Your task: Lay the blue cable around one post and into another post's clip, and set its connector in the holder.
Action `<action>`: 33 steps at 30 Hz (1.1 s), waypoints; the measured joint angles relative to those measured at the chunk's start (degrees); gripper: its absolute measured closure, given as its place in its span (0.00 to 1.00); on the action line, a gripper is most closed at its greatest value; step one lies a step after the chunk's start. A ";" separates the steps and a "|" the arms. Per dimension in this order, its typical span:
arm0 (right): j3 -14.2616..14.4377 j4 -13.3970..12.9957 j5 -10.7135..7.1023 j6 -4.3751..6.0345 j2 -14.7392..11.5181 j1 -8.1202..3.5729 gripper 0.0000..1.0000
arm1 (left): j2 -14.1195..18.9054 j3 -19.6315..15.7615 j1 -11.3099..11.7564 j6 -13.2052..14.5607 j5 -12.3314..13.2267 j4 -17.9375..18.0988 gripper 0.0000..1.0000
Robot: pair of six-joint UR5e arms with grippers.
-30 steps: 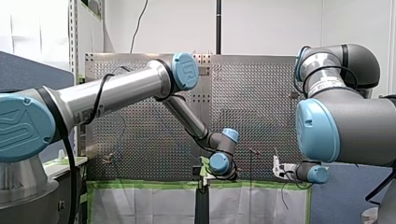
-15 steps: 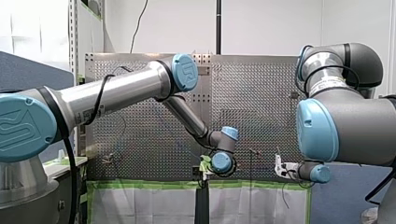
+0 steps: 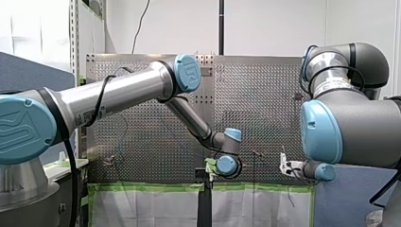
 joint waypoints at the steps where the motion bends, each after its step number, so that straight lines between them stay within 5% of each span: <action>1: -0.38 0.27 0.09 0.09 -0.01 0.02 1.00 | 0.01 0.04 -0.02 0.03 0.18 0.24 1.00; 26: -3.93 2.69 1.28 0.89 -0.11 0.02 1.00 | 0.02 2.70 -0.15 1.26 0.63 0.80 1.00; 33: -3.91 3.80 1.98 -0.15 -0.11 0.25 1.00 | 0.07 2.84 -0.22 1.56 1.09 0.36 1.00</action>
